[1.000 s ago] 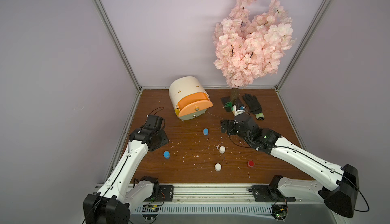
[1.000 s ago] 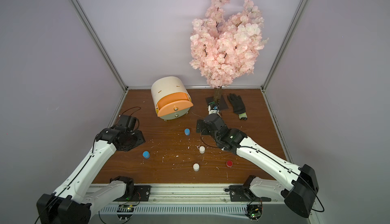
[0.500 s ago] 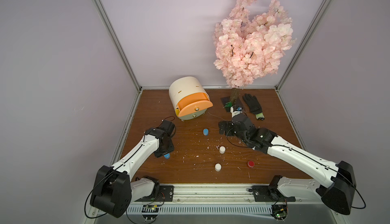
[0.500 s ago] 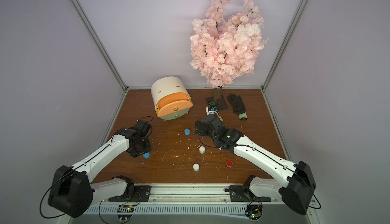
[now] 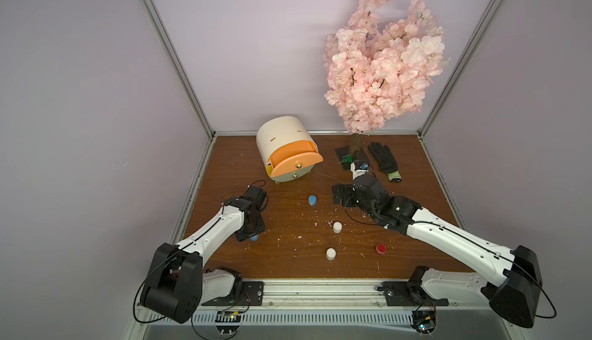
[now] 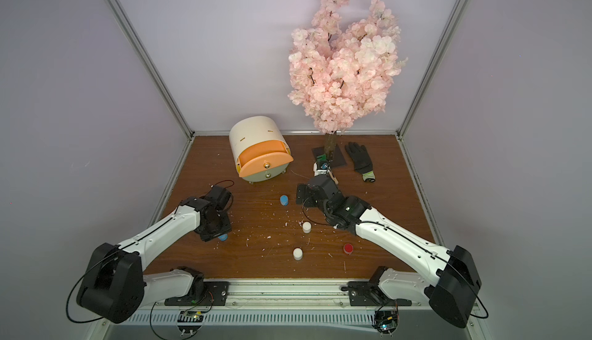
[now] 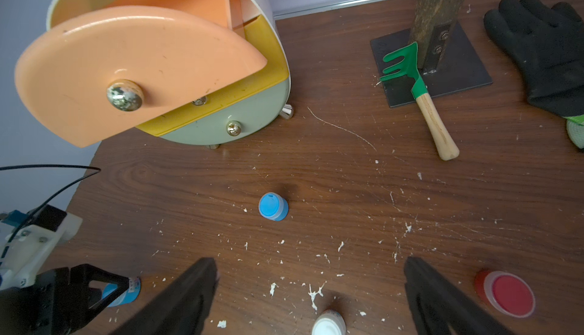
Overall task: Put the paint cans in the drawer according to color
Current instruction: Pick up the paint can at the center of the board.
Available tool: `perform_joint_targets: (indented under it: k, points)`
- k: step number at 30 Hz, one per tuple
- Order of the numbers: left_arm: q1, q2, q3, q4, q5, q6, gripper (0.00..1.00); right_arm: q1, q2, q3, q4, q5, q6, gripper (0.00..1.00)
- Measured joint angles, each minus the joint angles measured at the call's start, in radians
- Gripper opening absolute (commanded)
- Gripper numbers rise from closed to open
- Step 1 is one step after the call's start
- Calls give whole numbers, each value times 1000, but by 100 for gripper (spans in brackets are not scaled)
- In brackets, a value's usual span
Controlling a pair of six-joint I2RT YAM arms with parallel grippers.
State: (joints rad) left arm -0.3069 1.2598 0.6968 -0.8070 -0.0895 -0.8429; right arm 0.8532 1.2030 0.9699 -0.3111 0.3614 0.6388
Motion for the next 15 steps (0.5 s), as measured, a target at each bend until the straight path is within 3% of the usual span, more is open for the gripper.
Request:
perform_joint_targets:
  k: [6, 15]
  points:
    - [0, 6, -16, 23, 11, 1, 48, 0, -5, -18, 8, 0, 8, 99]
    - [0, -5, -27, 26, 19, 29, 30, 0, -5, -18, 15, 0, 12, 99]
